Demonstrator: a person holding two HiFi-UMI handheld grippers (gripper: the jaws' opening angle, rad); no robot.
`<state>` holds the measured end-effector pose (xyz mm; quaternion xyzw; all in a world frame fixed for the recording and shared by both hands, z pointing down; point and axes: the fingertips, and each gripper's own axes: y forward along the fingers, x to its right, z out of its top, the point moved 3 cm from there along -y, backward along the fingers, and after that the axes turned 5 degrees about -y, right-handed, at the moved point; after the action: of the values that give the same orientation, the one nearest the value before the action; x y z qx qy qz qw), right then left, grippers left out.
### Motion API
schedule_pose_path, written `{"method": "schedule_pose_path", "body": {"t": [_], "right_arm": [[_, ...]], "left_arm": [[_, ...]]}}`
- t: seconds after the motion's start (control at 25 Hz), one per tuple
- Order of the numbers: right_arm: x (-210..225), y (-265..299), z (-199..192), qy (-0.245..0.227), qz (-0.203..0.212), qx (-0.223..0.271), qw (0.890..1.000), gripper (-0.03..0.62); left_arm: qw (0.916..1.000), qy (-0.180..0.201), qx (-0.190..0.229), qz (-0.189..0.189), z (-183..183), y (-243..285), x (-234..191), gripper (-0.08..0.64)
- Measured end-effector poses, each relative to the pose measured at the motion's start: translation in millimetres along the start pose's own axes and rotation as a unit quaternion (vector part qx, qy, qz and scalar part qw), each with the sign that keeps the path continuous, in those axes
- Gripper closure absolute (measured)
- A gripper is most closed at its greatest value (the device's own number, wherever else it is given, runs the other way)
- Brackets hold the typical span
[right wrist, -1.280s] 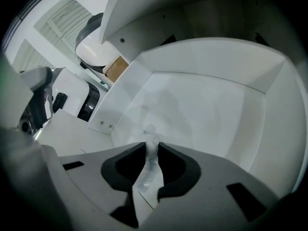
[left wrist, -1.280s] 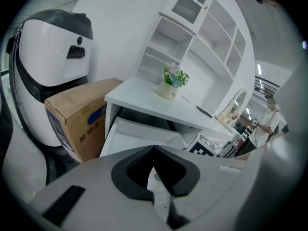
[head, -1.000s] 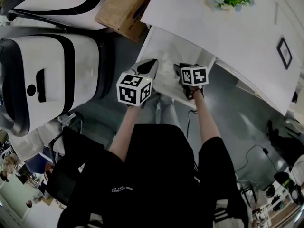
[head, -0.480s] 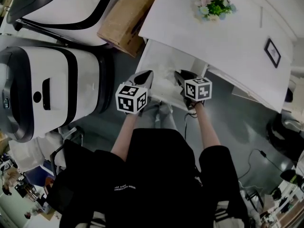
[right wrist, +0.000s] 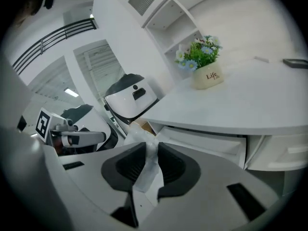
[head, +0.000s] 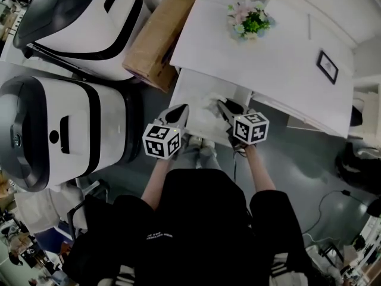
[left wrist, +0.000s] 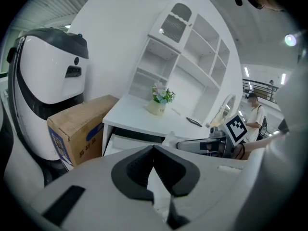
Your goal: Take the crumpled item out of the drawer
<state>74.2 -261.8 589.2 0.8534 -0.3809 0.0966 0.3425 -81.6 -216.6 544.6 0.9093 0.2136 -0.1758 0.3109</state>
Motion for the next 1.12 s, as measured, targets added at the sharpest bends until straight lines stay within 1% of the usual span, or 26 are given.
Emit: {"method": "schedule_pose_path", "body": {"t": [0.24, 0.36, 0.48, 0.68, 0.84, 1.12], "right_arm": [[-16, -28, 33, -0.013, 0.018, 0.072, 0.997, 0.525], [-23, -41, 45, -0.027, 0.017, 0.097, 0.995, 0.525], [-31, -54, 58, -0.051, 0.015, 0.119, 0.992, 0.525], [-42, -72, 79, -0.074, 0.011, 0.160, 0.984, 0.525], [-50, -90, 95, -0.097, 0.002, 0.187, 0.978, 0.525], [-57, -117, 120, -0.117, -0.007, 0.234, 0.965, 0.525]], "left_arm": [[0.9991, 0.013, 0.039, -0.013, 18, -17, 11, 0.563], [0.9980, 0.021, 0.057, -0.020, 29, -27, 18, 0.562], [0.9965, 0.040, 0.069, -0.024, 40, -36, 24, 0.562], [0.9927, 0.084, 0.083, -0.024, 55, -49, 34, 0.563], [0.9896, 0.100, 0.100, -0.024, 68, -60, 42, 0.561], [0.9825, 0.119, 0.141, -0.026, 95, -79, 54, 0.563]]}}
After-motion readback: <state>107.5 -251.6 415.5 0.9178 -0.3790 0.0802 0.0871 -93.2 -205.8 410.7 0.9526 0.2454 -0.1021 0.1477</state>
